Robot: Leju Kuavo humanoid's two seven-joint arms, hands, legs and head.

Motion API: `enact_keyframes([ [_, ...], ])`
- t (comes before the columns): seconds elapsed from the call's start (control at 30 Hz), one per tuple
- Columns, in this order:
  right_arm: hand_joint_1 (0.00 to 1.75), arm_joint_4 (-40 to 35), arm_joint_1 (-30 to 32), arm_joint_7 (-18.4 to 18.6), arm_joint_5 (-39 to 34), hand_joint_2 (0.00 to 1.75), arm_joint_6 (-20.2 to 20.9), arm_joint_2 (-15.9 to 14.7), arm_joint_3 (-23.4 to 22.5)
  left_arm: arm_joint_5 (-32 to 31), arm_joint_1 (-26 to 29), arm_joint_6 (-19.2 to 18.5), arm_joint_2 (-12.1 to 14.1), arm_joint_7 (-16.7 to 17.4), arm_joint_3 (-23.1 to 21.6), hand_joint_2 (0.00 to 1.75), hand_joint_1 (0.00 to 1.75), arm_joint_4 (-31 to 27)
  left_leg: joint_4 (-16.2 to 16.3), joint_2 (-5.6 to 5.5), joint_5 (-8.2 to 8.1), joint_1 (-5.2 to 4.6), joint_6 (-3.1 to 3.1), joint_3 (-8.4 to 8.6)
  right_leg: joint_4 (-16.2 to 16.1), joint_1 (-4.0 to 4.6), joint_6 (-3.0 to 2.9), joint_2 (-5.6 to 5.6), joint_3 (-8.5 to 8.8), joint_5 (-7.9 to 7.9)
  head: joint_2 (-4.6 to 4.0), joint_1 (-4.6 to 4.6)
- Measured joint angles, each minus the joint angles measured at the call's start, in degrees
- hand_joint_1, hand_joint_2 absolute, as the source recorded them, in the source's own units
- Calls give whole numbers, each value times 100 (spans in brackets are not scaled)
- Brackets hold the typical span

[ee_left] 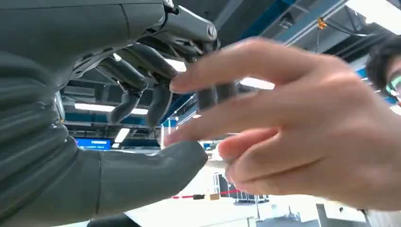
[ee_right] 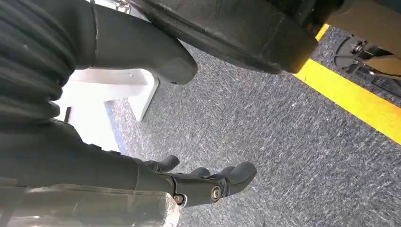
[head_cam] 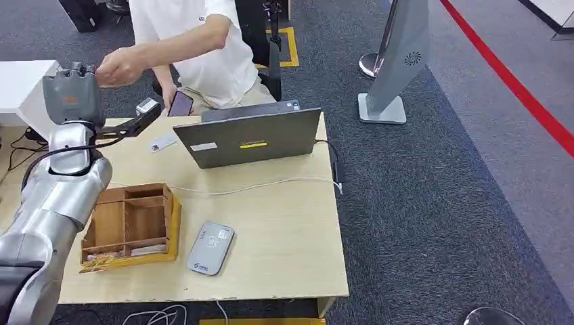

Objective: Pass the card to the sensor for recognition and then transmit it.

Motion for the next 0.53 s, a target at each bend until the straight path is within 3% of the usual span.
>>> enact_keyframes([
  [0.37,0,0,8,-2,-2,175,-4,-2,17,-18,1,192,114,-247,2,175,0,192,0,-2,0,0,0,-5,0,0,0,-3,-5,0,0,0],
  [0.53,0,0,21,28,-83,175,-28,-2,17,-20,62,398,105,-656,59,175,0,122,0,-2,0,0,0,-5,0,0,0,-3,-6,0,0,0],
])
